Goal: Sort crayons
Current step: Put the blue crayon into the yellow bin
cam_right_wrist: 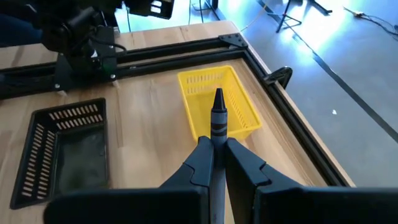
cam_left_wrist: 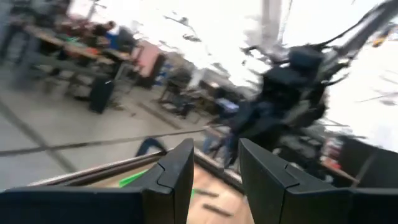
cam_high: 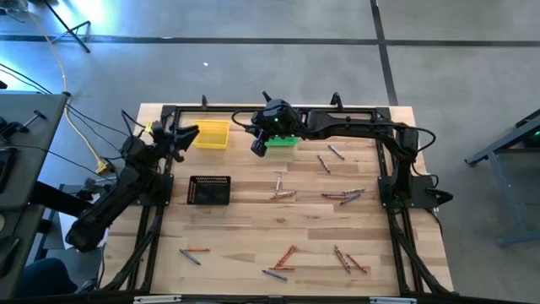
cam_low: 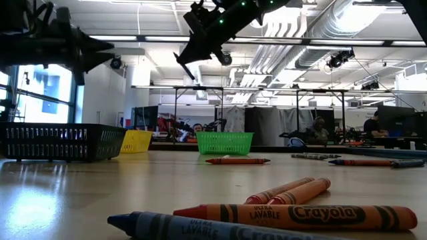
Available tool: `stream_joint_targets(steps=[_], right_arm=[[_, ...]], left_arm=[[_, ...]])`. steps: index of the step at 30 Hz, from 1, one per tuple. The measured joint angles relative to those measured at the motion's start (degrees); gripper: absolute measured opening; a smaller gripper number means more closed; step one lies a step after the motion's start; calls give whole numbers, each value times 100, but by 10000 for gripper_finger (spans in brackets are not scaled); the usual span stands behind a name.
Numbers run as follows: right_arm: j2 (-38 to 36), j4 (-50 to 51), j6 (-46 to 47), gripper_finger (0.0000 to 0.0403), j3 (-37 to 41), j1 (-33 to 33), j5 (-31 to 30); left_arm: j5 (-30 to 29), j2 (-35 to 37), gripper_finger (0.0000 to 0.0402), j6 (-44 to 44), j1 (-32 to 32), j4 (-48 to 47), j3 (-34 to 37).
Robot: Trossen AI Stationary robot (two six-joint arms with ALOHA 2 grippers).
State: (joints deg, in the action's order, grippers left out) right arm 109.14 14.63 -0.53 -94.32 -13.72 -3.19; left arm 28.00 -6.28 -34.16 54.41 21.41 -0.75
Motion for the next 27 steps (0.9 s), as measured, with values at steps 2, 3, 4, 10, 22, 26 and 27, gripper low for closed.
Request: stream_joint_targets(steps=[2, 3, 4, 10, 22, 26, 27], right_arm=[[0, -78, -92, 16, 0, -8, -1], [0, -135, -133, 16, 0, -16, -1], [0, -206, -156, 16, 0, -32, -3], [0, -563, -232, 16, 0, -142, -3], [0, -904, -293, 16, 2, -162, 359], [0, -1012, -285, 16, 2, -132, 508], [0, -1047, -280, 16, 2, -119, 530]], left_arm=[[-186, -86, 117, 50, -299, 78, 0], [-358, -141, 117, 104, -458, 95, 0], [-537, -212, 117, 169, -615, 107, 0], [-1664, -990, 117, 584, -1586, 371, 0], [-3025, -3337, 117, 1590, -3113, 1131, -761], [-3182, -3950, 117, 1959, -3400, 1709, -983], [-3182, -4069, 117, 2054, -3457, 1857, -1009]])
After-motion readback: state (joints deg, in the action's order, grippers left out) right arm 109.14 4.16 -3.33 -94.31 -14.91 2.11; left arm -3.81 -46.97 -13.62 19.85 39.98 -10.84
